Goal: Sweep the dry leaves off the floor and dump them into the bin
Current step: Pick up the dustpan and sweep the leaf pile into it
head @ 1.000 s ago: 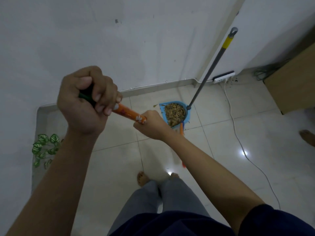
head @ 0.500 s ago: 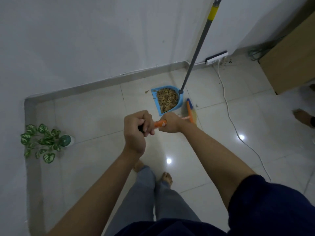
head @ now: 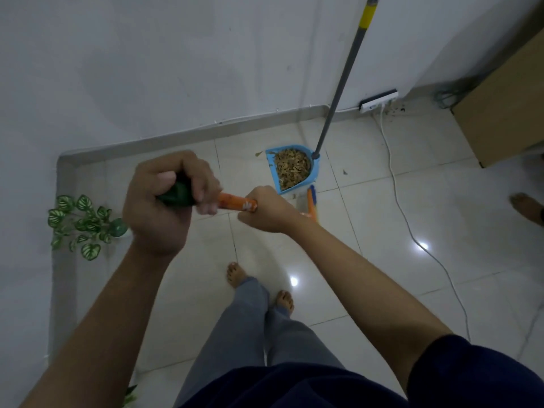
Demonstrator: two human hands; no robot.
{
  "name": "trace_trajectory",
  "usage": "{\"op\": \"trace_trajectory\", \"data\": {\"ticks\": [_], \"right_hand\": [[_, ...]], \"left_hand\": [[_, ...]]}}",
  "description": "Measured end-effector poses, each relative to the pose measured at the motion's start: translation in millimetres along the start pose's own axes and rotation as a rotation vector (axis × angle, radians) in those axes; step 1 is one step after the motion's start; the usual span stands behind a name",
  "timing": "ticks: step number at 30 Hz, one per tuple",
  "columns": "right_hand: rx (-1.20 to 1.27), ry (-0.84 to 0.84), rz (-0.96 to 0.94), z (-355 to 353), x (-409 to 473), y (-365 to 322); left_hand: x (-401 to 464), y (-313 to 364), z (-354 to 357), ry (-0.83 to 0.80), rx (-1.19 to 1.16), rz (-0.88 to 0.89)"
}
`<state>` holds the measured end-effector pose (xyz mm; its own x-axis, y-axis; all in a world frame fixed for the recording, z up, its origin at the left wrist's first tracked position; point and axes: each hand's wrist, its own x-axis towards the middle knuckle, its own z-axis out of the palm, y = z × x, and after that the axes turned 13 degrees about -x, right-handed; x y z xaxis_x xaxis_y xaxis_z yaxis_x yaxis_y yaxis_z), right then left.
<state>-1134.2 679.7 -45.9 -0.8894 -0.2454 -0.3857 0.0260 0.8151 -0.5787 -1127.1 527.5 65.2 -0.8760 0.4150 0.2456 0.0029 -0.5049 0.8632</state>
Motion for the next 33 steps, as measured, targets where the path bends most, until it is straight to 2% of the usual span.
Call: {"op": "trace_trajectory", "data": {"ticks": [4,11,15,19,25,30,33], "right_hand": [[-0.040,0.059,0.097,-25,-10,49],[-0.290,-0.007,0.340,-31,-1,162],[-0.341,-0.045,0.329,-17,10,182],[-0.358,-0.104,0.195,10,21,158],[-0.282,-0.089,0.015,64,22,80],[-0.188,-0.083,-0.138,85,22,8],[-0.107,0.002,-0.185,75,11,-21]], "left_hand": [[16,-37,22,-0.056,0.033,-0.090],[37,-150,54,-0.042,0.115,-0.332],[27,-184,51,0.026,0.135,-0.352],[0,-171,29,0.156,0.140,-0.299],[-49,-105,-8,0.297,0.101,-0.239],[-69,-39,-28,0.270,0.147,-0.101],[-67,-5,-27,0.218,0.109,-0.036]]}}
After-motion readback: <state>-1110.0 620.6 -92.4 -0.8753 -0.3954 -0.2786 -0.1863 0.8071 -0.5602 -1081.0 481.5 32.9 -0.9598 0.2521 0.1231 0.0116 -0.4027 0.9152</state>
